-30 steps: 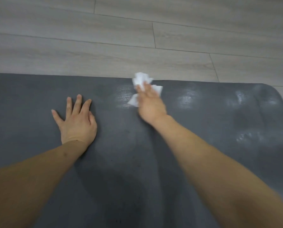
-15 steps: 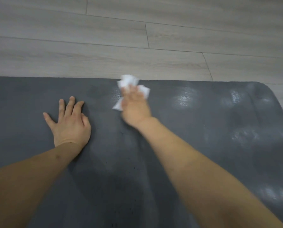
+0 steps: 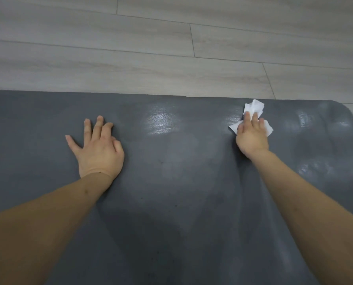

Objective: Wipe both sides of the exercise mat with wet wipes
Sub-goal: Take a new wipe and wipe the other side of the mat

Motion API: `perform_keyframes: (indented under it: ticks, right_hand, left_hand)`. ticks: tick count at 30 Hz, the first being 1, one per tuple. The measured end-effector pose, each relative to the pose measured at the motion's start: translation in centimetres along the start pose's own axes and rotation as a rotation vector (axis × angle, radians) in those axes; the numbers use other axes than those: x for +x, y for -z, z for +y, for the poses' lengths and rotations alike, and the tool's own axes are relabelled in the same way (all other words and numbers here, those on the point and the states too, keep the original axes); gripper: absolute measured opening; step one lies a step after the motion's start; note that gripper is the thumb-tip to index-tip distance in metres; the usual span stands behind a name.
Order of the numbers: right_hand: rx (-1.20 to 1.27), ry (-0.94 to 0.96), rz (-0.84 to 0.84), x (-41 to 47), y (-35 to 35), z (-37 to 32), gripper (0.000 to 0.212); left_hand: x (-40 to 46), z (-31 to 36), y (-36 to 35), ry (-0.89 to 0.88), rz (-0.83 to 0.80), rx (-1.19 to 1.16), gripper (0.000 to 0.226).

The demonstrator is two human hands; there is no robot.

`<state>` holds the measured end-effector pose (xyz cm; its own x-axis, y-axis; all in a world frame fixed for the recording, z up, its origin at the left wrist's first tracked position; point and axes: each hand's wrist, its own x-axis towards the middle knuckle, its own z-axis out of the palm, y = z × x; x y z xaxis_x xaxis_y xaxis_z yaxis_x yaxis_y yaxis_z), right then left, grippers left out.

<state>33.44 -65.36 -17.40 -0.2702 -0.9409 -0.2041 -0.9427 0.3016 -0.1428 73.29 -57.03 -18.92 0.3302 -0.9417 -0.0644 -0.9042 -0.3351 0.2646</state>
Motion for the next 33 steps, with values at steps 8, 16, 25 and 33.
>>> perform_keyframes:
  ticks: [8,16,25,33]
  right_hand:
    - [0.014,0.605,-0.118,-4.2,-4.5,-23.6,0.058]
    - [-0.036,0.721,-0.170,-4.0,-3.7,-23.6,0.057]
    - [-0.043,0.603,-0.141,-3.1,-4.2,-22.6,0.057]
    - [-0.073,0.803,-0.174,-16.4,-5.5,-14.3,0.057]
  left_hand:
    - [0.2,-0.1,0.1,0.005,0.019,-0.040,0.052]
    - [0.4,-0.4,0.1,-0.002,-0.008,0.000,0.055]
    - [0.3,-0.3,0.2,-0.007,-0.024,0.017,0.057]
    - [0.4,-0.5,0.3,-0.018,-0.026,0.017,0.055]
